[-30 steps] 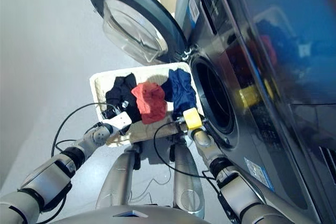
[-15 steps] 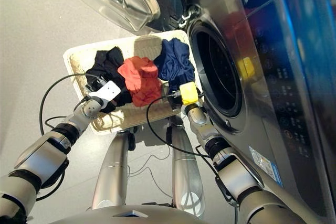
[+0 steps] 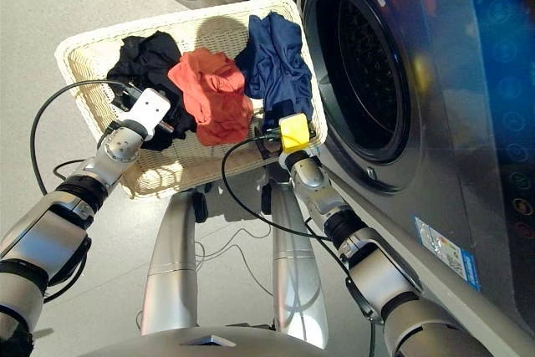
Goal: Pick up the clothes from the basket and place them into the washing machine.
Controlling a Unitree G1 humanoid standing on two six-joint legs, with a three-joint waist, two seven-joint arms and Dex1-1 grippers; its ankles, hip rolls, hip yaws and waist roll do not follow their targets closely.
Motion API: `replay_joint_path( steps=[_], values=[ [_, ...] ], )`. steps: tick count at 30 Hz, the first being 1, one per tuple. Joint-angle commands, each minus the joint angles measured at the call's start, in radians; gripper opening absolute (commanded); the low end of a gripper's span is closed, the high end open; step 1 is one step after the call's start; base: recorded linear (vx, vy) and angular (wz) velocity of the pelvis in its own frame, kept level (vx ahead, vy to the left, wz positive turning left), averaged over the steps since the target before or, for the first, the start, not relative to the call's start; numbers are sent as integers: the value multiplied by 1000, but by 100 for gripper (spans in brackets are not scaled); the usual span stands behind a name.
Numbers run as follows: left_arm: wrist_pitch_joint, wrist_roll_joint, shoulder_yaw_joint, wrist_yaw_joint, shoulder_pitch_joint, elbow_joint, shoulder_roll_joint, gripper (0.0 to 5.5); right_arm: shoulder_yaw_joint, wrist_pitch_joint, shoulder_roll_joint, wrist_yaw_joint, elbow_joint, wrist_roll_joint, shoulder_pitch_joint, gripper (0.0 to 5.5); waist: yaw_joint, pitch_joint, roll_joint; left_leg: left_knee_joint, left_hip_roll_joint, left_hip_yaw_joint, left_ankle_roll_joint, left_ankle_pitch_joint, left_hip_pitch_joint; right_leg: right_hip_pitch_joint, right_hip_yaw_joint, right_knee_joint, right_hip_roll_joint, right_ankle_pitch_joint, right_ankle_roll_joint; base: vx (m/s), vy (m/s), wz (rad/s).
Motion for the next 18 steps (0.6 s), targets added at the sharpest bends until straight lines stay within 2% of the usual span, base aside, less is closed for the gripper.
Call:
replay_joint_path(
  steps=[1, 6, 10, 11, 14, 18],
  values=[
    [63, -51, 63, 17, -31, 134, -14, 0, 36, -57, -6, 26, -102, 11, 15, 550, -15, -34, 53, 1, -29, -1, 6, -6, -30, 1, -32, 94, 12, -69, 19, 0, 0, 0],
    [35, -94, 86, 16, 18, 86, -45, 0, 17, -62, -12, 32, -85, -9, 40, 550, -8, -66, 61, -66, -31, -3, 0, 18, 12, 34, -37, 47, 2, -49, 20, 0, 0, 0],
    [7, -134, 107, -3, 103, 6, -78, 0, 5, -60, -22, 39, -55, -49, 81, 550, 10, -78, 68, -176, -28, 0, -12, 53, 125, 133, -43, -21, -19, -30, 24, 13, -21, 90],
    [-10, -158, 118, -11, 133, -32, -85, 0, 1, -60, -23, 42, -47, -58, 93, 550, 17, -80, 69, -220, -28, 6, -15, 65, 176, 176, -44, -53, -25, -23, 28, 0, 0, 0],
    [-35, -207, 135, -46, 207, -101, -108, 0, -3, -56, -28, 55, -24, -94, 126, 550, 32, -74, 69, -315, -45, 9, -23, 97, 308, 306, -43, -133, -29, -4, 36, 19, -15, 12],
    [-54, -258, 142, -92, 293, -207, -134, 0, -3, -38, -32, 88, 25, -132, 175, 550, 52, -72, 74, -455, -67, 3, -32, 142, 507, 496, -58, -239, -31, 9, 44, 86, -77, 48]
  ],
)
